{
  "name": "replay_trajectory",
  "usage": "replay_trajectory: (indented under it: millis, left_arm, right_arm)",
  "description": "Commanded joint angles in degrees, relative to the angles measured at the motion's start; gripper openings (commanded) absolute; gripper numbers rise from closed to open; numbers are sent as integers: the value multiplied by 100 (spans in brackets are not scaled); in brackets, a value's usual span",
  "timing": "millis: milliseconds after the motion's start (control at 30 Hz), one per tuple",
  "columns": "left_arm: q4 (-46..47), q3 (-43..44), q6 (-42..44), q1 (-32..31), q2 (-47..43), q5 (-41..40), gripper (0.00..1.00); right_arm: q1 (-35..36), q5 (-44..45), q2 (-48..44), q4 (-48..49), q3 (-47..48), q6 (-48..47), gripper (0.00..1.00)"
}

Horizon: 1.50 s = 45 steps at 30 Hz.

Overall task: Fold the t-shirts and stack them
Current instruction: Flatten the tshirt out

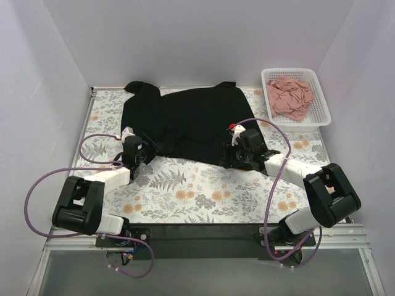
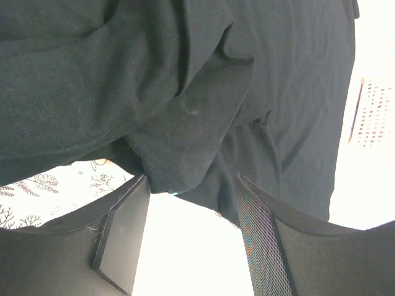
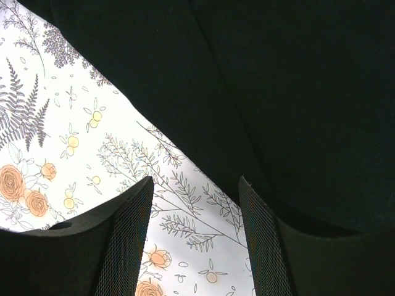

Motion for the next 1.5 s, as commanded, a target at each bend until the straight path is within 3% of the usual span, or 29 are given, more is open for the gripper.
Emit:
replay_trajectory:
  millis: [0,367,1033,1467]
  left_arm:
    - [96,-48,-167,-10,-14,-221,55]
    - [360,-338,-713,139,206,-291,56]
    - [368,-171,-669,209,-23,-72,37]
    - [676,-267,-765,279,197,-98,37]
  right_arm:
    - [-13,-63,-31,215,-26,-38,64]
    - [-13,-125,47,215,-17,-38,64]
    - [-13,-186,118,215,18,-21,64]
    - [-13,-221,144,215,18,-12,64]
